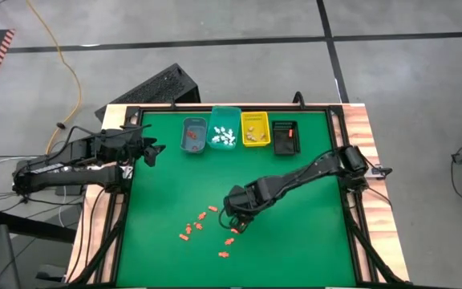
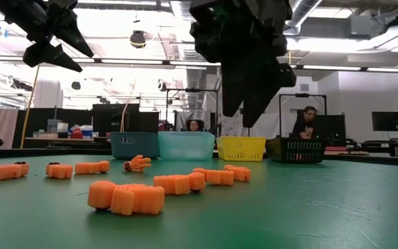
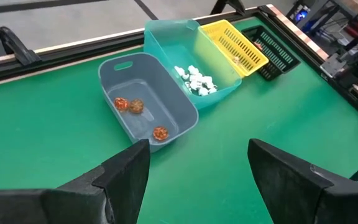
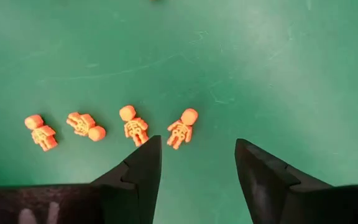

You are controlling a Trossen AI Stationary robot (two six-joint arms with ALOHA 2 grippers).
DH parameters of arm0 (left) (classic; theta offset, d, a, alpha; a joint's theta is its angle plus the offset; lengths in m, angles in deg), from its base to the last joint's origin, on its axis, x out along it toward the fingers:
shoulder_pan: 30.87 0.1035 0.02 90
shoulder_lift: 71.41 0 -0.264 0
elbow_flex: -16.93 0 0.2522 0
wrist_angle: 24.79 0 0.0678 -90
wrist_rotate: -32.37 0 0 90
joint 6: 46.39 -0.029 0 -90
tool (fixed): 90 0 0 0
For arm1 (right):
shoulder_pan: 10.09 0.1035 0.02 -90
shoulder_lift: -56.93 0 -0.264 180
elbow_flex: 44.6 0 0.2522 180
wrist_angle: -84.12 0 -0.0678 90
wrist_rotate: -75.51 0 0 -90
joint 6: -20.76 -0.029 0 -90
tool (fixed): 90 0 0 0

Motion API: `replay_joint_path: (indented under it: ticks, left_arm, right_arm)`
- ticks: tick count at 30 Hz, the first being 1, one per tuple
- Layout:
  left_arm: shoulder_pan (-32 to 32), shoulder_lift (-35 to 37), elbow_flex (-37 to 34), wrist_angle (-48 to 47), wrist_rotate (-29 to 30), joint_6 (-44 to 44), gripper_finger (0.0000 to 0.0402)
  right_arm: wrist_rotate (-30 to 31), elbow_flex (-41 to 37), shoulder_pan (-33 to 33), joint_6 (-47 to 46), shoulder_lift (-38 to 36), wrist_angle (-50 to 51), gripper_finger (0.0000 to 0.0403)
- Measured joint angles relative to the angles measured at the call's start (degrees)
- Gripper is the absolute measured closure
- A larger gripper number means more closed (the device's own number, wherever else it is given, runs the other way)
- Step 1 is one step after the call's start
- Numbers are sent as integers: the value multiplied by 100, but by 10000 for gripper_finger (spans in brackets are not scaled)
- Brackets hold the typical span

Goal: Sort Halloween decoration
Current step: Put the orange skeleton toy into the black bin

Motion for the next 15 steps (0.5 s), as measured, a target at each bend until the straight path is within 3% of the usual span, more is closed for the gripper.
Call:
replay_joint_path:
  ticks: [15]
  left_arm:
    - [-2,0,0,-172,-50,382,141]
  right_arm:
    - [453,-57,293,10,503,-411,218]
